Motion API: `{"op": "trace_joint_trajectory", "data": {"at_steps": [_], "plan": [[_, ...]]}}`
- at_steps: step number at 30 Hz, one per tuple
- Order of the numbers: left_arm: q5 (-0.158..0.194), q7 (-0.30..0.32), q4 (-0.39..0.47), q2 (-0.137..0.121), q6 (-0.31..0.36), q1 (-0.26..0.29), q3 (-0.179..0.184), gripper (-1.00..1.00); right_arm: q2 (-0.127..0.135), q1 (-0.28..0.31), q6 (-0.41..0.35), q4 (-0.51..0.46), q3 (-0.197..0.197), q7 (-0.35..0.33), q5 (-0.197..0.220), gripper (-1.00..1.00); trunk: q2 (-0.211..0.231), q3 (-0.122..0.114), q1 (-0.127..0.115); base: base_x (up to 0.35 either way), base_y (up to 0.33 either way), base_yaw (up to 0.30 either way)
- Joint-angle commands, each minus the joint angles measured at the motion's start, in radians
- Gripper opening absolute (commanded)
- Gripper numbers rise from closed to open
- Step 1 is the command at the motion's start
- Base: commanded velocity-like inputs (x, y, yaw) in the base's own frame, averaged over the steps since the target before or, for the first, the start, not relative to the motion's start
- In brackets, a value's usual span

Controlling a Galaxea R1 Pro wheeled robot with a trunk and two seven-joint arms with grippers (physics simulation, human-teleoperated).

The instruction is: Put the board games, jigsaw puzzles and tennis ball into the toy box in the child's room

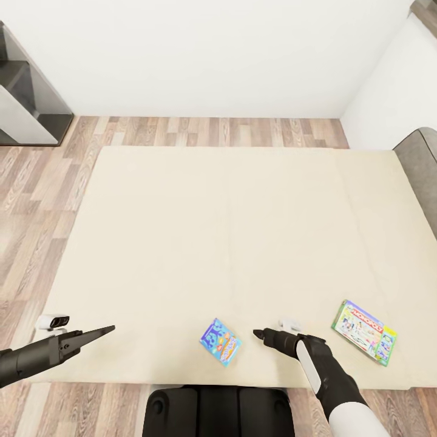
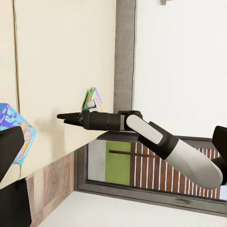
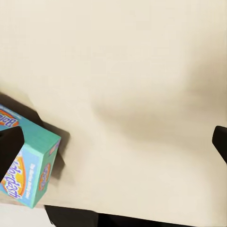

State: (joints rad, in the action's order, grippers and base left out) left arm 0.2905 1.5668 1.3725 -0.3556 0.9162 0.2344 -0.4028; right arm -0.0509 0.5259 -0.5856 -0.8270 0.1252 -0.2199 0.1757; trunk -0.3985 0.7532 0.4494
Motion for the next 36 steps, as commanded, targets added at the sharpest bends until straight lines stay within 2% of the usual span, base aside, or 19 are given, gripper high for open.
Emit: {"op": "trace_joint_trajectory", "data": {"at_steps": [1,36], "plan": [[-0.001,0.004,0.0,0.0,0.011,0.0,0.0,1.0,-0.001,0.0,-0.007,-0.001,0.005,-0.004,0.001,1.0,-0.002,0.001,0.001,0.0,0.075,0.0],[-0.001,0.004,0.0,0.0,0.011,0.0,0.001,1.0,-0.001,0.0,-0.007,-0.001,0.005,-0.004,0.001,1.0,-0.002,0.001,0.001,0.0,0.061,0.0]]}}
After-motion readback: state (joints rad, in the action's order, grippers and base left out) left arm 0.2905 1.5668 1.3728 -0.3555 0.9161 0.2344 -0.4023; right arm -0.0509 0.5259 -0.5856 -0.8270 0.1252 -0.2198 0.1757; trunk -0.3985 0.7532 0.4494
